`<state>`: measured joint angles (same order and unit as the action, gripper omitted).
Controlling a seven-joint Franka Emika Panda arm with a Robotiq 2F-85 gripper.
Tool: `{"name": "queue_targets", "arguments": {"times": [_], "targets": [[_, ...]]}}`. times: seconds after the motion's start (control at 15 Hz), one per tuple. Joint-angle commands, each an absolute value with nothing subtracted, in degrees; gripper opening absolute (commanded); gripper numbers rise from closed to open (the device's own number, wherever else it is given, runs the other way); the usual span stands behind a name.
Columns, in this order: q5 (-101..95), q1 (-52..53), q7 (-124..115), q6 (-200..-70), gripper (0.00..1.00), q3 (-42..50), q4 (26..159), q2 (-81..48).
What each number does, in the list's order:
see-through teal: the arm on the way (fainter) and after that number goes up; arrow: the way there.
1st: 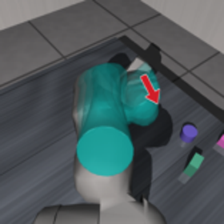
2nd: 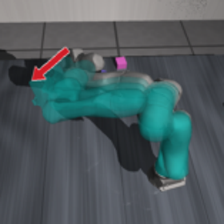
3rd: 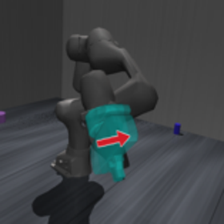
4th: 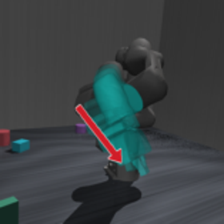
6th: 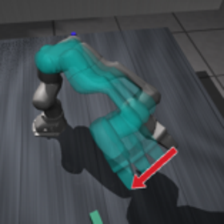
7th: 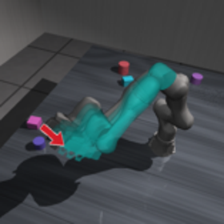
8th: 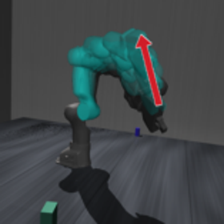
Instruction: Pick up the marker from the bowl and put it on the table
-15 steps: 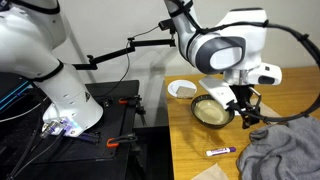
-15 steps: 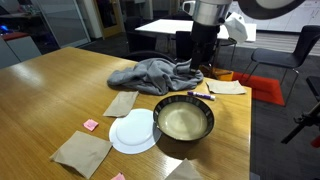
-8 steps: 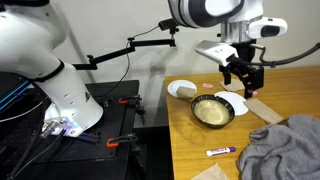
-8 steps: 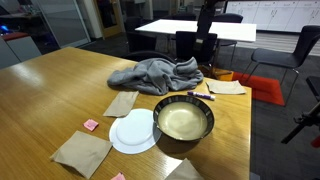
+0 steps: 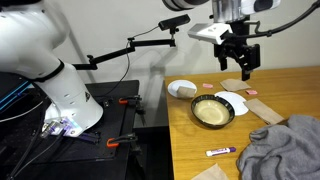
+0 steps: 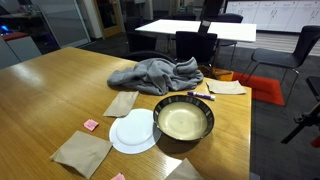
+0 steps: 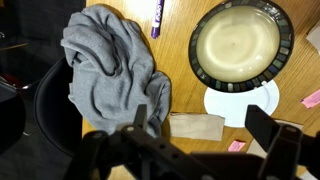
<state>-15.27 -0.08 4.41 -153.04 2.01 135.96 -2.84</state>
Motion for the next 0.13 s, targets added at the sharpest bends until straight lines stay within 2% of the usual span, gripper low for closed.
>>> {"name": "queue_targets", "arguments": {"times": [0.0, 0.07], "targets": [[-15.11, -0.34, 4.62, -152.88, 1.0, 1.77, 135.96, -2.79], [-15.11, -0.35, 4.63, -152.88, 1.0, 1.77, 136.0, -2.79]]}}
